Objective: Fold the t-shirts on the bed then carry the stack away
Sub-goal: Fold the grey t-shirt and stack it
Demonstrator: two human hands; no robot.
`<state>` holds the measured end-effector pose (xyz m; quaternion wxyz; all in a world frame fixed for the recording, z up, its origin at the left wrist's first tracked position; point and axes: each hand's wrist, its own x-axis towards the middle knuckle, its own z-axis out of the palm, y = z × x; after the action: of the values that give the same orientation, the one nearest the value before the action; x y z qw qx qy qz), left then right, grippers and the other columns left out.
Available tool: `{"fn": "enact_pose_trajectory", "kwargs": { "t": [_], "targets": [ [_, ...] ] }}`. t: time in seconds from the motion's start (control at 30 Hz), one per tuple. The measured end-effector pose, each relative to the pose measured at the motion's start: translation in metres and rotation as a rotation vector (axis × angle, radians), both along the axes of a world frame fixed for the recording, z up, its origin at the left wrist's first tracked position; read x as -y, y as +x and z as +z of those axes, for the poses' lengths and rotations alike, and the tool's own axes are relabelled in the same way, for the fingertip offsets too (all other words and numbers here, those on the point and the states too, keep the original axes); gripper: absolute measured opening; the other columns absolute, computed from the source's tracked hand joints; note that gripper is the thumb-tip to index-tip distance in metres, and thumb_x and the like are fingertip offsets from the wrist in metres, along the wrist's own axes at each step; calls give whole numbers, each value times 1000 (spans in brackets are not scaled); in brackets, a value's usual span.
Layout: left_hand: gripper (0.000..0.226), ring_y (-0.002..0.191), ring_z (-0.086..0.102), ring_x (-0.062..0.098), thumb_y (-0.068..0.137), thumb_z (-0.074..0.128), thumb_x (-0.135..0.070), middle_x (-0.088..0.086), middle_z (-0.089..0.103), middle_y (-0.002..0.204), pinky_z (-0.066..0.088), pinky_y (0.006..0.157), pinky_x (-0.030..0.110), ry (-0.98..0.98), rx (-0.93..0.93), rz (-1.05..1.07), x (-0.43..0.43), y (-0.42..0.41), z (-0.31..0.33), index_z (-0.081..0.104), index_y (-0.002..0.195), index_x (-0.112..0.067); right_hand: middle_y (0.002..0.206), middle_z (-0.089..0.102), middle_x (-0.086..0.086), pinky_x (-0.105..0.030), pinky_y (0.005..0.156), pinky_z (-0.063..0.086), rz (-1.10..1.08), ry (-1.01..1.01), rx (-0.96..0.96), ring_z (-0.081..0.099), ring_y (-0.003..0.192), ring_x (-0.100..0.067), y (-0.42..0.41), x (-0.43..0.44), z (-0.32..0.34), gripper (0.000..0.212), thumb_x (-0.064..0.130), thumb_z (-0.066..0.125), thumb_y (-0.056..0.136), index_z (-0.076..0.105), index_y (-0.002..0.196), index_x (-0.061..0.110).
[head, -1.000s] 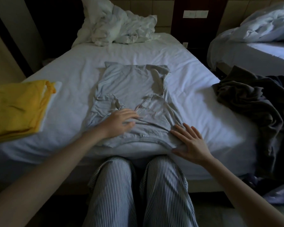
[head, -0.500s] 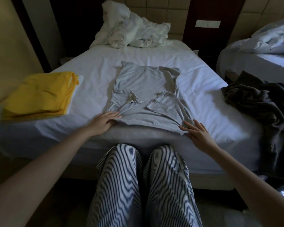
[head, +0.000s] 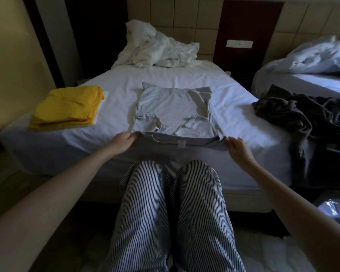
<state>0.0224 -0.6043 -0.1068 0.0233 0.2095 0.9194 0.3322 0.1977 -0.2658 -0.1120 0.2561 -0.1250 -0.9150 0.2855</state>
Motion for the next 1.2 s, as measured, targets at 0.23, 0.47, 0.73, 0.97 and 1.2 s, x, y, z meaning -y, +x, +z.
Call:
{"fn": "enact_pose_trajectory", "kwargs": {
  "t": [0.23,0.47,0.73,0.97,1.2],
  "targets": [
    [57,100,60,31,99,35,-43,24,64,103,43,85,36,88,-33,-20,25,61,48,65,101,5,58,37,-7,-26,49,22,33,-158,-132,36,60,-14,40,30,49,40,19,46,98,42,60,10],
    [51,65,67,14,80,52,-54,9,70,74,52,56,21,210,368,-227,44,85,93,63,86,-5,69,58,-6,-15,52,39,166,-271,92,53,61,-7,49,34,100,35,34,49,96,67,81,7],
    [10,86,60,11,92,59,-31,0,64,94,49,72,18,407,187,-53,14,-17,109,63,89,-22,63,53,-8,-27,59,38,29,-275,-14,49,62,-19,-47,12,132,47,39,46,97,57,64,7],
    [32,59,44,12,89,64,-28,3,46,64,34,47,16,356,28,92,-39,-138,122,52,67,-9,66,52,-17,-34,62,33,-27,-124,11,51,71,-29,-185,-30,141,47,33,42,99,51,67,0],
    [39,58,43,20,89,64,-30,11,37,61,27,54,29,184,-42,160,-85,-253,92,45,63,-7,67,53,-12,-32,63,36,-85,-65,134,54,74,-31,-313,-78,105,47,34,41,99,57,74,-2]
  ]
}}
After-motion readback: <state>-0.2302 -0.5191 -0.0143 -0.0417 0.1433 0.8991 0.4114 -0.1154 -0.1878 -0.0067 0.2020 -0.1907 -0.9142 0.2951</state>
